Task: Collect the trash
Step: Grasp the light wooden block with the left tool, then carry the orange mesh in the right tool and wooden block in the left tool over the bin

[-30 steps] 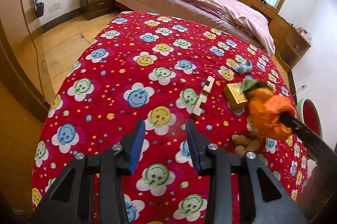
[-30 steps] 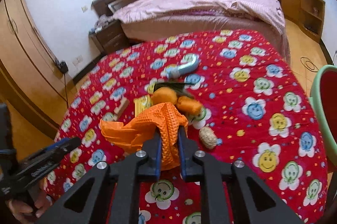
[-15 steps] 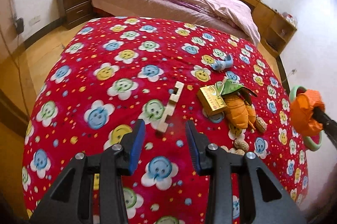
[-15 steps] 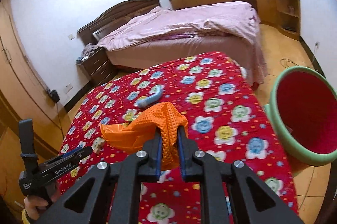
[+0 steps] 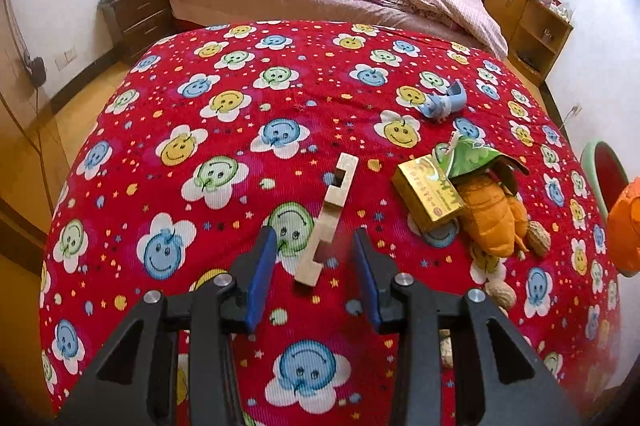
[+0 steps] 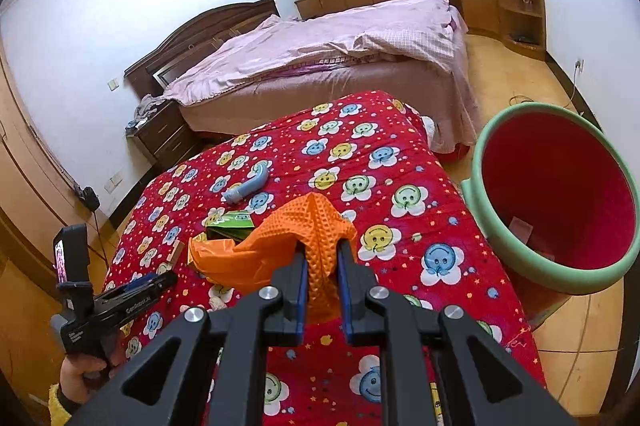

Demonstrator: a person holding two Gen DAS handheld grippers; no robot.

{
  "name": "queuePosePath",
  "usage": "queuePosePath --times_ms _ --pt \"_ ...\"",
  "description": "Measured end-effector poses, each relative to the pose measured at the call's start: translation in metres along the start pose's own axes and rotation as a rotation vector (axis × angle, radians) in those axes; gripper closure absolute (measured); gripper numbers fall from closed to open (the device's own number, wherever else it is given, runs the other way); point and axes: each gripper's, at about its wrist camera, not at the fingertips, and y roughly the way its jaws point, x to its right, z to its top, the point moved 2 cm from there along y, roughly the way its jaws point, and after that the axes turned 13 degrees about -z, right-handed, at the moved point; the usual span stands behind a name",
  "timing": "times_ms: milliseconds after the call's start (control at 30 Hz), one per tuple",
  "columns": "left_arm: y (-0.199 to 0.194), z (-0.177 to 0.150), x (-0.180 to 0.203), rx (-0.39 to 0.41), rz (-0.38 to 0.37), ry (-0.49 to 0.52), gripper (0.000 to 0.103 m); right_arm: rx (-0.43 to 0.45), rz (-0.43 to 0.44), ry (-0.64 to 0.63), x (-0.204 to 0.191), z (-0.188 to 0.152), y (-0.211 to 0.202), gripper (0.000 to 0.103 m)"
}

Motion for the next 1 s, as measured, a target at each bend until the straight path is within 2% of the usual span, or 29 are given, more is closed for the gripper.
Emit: queuePosePath --times_ms 100,233,433,600,1000 --pt "0.002 0.002 0.002 0.0 0.011 0.017 0.08 -0.002 0.007 0.008 0.003 0.0 0.001 0.088" --pt "0.001 0.003 0.0 0.006 -0.002 -0.016 0.093 -0.001 0.004 0.011 0.005 0.001 0.003 0.088" --pt "-0.01 0.001 0.004 0.037 -0.056 -0.059 0.093 -0.001 -0.005 0.027 0.011 0.0 0.003 0.088" --pt "-0.029 0.002 0.02 0.075 -0.111 -0.056 0.093 0.007 -0.008 0.04 0.017 0.001 0.0 0.088" --pt "-0.067 0.01 0.075 0.114 -0.247 0.029 0.093 0.069 -0.028 0.092 0.047 0.01 -0.02 0.088"
